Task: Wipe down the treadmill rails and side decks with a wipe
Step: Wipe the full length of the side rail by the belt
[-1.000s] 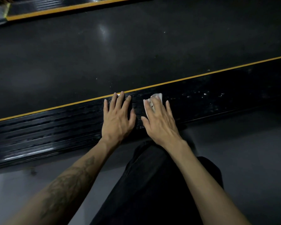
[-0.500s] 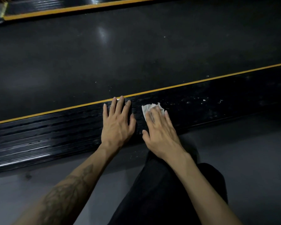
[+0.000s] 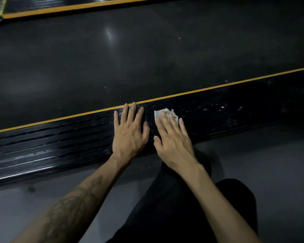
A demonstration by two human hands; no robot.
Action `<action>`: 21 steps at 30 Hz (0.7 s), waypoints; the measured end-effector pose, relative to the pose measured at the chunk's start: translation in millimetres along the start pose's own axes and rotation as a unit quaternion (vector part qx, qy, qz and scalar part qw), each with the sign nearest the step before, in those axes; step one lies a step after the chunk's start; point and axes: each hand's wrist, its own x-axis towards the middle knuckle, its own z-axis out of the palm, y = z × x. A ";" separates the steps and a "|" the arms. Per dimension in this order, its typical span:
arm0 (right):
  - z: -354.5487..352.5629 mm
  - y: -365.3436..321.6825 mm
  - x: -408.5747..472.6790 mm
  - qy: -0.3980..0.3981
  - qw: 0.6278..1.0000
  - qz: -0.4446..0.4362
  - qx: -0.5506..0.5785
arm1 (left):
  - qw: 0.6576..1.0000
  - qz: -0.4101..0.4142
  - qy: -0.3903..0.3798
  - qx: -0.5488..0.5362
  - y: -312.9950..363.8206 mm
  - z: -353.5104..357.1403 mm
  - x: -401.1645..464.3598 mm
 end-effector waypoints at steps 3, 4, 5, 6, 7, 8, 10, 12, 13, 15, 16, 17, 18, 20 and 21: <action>-0.9 3.4 13.2 -0.001 1.000 -0.025 -0.011 | 1.000 0.001 -0.006 -0.004 -0.4 0.2 -0.4; -3.2 7.2 19.4 -0.002 1.000 -0.021 -0.023 | 1.000 0.002 -0.009 0.000 -0.2 -0.1 0.0; -4.8 10.8 23.9 0.000 0.999 -0.012 -0.031 | 1.000 0.003 -0.013 0.002 -0.2 -0.3 0.6; -5.3 12.2 25.0 0.005 0.999 0.000 -0.033 | 1.000 0.003 -0.018 0.004 -0.1 -0.4 0.6; -4.5 11.3 23.3 0.013 0.999 0.014 -0.031 | 1.000 0.002 -0.022 0.007 0.2 -0.6 0.1; -2.7 8.1 20.1 0.023 0.999 0.029 -0.026 | 1.000 0.002 -0.025 0.010 0.5 -0.6 0.5; 2.9 -0.3 12.5 0.029 0.999 0.041 -0.014 | 1.000 0.000 -0.028 0.013 1.5 -0.7 0.9; 6.0 -3.8 14.8 0.025 0.999 0.018 -0.014 | 1.000 -0.001 -0.024 0.009 1.7 -1.4 1.0; 5.2 -2.1 20.0 0.020 1.000 0.002 -0.014 | 1.000 -0.001 -0.023 0.004 2.0 -1.4 1.2; 0.1 4.9 31.7 0.003 1.000 -0.018 -0.025 | 1.000 -0.002 -0.023 -0.001 2.4 -2.1 1.4; -1.4 8.7 34.1 -0.002 0.999 -0.018 -0.034 | 1.000 -0.002 -0.025 -0.001 2.0 -2.5 0.4; -2.4 12.1 34.3 0.002 0.999 -0.011 -0.042 | 1.000 -0.003 -0.024 0.002 2.0 -2.6 0.0; -2.5 15.2 32.5 0.012 0.999 0.000 -0.045 | 1.000 -0.003 -0.021 0.004 1.9 -1.7 0.9; 0.5 16.6 21.7 0.022 0.999 0.024 -0.036 | 1.000 -0.002 -0.021 0.004 1.1 -1.0 0.4; 2.0 14.4 16.3 0.025 0.999 0.028 -0.032 | 1.000 -0.002 -0.018 0.003 1.0 -0.4 0.1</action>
